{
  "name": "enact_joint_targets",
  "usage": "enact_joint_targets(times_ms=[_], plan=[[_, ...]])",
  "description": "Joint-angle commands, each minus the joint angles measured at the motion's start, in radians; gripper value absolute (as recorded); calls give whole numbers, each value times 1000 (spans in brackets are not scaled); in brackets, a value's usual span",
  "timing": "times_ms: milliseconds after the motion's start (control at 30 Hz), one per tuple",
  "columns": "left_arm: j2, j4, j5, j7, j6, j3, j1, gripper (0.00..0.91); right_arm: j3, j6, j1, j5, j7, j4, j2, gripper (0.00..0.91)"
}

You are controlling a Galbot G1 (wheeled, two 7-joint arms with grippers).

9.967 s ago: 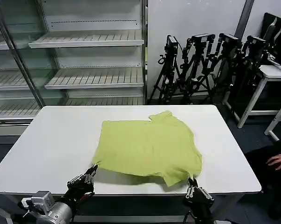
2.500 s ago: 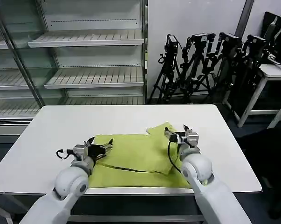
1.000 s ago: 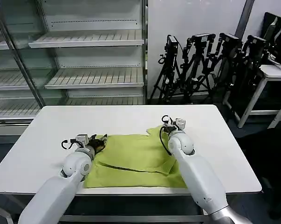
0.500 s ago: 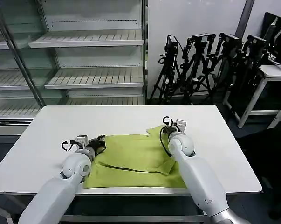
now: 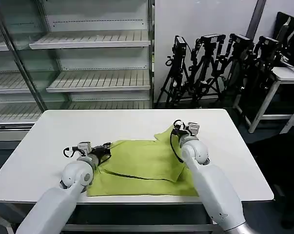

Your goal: Fold and organize the clothes.

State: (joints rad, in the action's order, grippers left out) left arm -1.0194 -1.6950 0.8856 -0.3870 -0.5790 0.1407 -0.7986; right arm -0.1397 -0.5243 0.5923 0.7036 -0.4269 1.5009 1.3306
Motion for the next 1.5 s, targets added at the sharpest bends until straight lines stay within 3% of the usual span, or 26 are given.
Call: enact_joint_targets(times_ms=[33, 700, 1100, 1300, 1500], plan=[[24, -71, -21, 18, 4, 42, -34, 30, -21, 17, 58, -9, 24, 121, -38, 0], [85, -285, -76, 43, 3, 127, -193, 40, -96, -4, 288, -12, 44, 455, -148, 0], [97, -389, -170, 84, 16, 172, -351, 40, -231, -2, 591, -42, 99, 637, -185, 0], [83, -410, -200, 96, 21, 183, -414, 40, -305, 1, 684, -49, 118, 682, -167, 0], [77, -404, -246, 107, 21, 182, -447, 40, -302, 11, 737, -89, 136, 648, -153, 0]])
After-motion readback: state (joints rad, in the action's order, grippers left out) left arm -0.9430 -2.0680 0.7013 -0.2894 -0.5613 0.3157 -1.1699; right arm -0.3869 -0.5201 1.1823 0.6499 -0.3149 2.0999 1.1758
